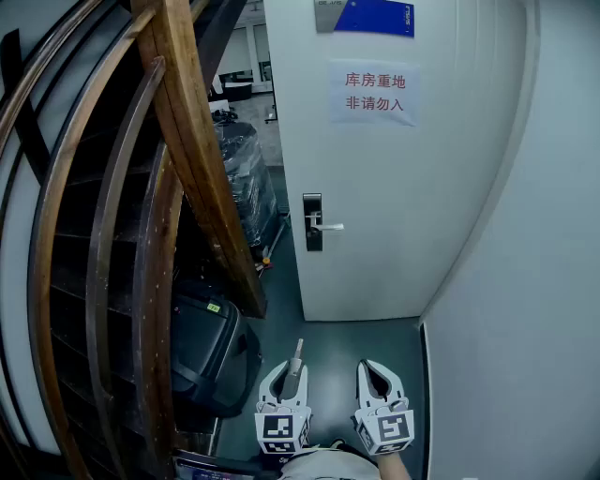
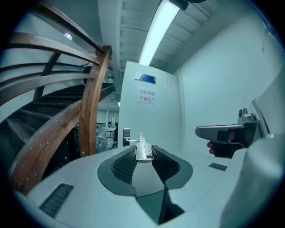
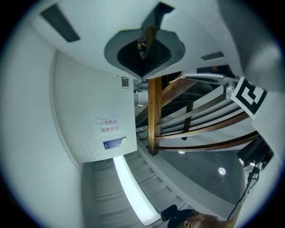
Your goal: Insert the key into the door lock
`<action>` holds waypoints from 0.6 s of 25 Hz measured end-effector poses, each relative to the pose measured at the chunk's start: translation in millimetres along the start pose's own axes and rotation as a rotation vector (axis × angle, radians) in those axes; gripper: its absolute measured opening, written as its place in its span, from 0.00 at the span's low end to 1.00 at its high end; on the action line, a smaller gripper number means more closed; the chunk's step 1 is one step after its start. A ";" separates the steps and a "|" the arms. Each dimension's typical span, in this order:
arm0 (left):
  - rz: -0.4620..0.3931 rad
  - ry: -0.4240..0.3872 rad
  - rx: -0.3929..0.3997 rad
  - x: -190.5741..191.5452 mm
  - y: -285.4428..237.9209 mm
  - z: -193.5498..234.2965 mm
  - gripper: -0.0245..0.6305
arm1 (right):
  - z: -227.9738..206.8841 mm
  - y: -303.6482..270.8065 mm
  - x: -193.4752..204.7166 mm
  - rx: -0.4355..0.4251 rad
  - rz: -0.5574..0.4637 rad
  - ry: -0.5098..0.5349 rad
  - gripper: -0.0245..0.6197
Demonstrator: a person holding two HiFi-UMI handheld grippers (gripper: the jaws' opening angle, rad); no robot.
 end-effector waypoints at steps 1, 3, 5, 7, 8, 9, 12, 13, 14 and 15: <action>-0.003 -0.001 -0.002 -0.6 -0.7 -1.6 0.22 | -1.6 0.6 -0.1 -0.001 0.000 0.000 0.05; -0.007 -0.003 -0.005 -1.6 -2.5 -4.9 0.22 | -5.1 1.6 0.0 -0.004 -0.001 0.000 0.05; -0.006 -0.005 -0.006 -1.4 -4.2 -8.5 0.22 | -8.6 2.5 0.4 -0.006 0.000 -0.001 0.05; 0.000 -0.006 -0.008 0.2 -5.6 -12.7 0.22 | -12.8 3.9 0.6 -0.002 0.001 -0.003 0.05; 0.003 -0.006 -0.009 1.0 -6.4 -15.1 0.22 | -15.7 4.9 0.8 0.002 -0.002 -0.007 0.05; 0.005 -0.006 -0.011 1.7 -7.5 -17.7 0.22 | -19.0 5.8 1.1 0.003 -0.008 -0.014 0.05; 0.009 -0.002 -0.023 3.4 -12.3 -23.9 0.22 | -29.6 9.3 3.5 -0.010 -0.017 -0.036 0.05; 0.011 0.000 -0.029 4.5 -14.5 -25.3 0.22 | -32.9 10.6 5.3 -0.014 -0.014 -0.036 0.05; 0.014 0.003 -0.034 6.0 -17.0 -26.7 0.22 | -36.0 12.1 7.1 -0.018 -0.010 -0.036 0.05; 0.018 0.004 -0.039 7.8 -20.0 -28.2 0.22 | -39.2 13.7 8.7 -0.022 -0.007 -0.037 0.05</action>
Point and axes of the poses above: the fingertips, and each gripper's own axes: y backward along the fingers, z to its left, x out of its underside, the point moved 9 cm from there along y, backward along the fingers, and after that the axes turned 1 degree about y, right-handed, at the moved point
